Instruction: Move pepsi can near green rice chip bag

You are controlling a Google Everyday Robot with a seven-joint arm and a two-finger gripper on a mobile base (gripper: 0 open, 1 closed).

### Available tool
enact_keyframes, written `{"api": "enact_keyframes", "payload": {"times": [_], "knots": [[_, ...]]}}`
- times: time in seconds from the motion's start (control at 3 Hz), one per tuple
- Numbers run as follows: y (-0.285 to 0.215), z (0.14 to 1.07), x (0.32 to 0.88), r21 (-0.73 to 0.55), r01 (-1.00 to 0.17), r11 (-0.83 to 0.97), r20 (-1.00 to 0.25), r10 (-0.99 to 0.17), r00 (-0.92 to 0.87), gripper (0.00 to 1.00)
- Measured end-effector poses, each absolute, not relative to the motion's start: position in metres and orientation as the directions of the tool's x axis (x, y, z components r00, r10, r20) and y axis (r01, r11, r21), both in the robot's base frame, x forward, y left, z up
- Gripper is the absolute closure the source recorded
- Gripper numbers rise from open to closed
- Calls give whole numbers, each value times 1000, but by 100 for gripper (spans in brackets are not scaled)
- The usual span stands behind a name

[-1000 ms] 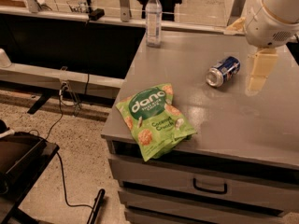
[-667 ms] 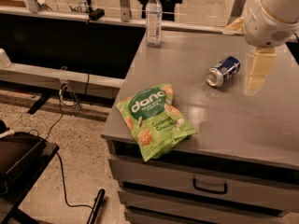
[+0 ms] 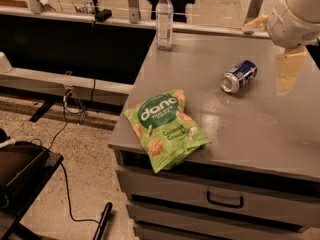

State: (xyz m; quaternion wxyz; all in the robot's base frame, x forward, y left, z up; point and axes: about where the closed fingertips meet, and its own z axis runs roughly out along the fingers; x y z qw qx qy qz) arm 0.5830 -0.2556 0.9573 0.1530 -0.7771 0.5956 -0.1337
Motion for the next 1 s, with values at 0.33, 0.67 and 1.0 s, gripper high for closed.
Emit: {"api": "enact_keyframes", "payload": {"times": [0.33,0.67,1.0], "knots": [[-273,957,598,-409,-852,-328,109,-944,311,0],[-284,955,615,-402,-819,-410,158,-912,379,0],[-288,947,631,-377,-801,-465,157,-884,440,0]]}}
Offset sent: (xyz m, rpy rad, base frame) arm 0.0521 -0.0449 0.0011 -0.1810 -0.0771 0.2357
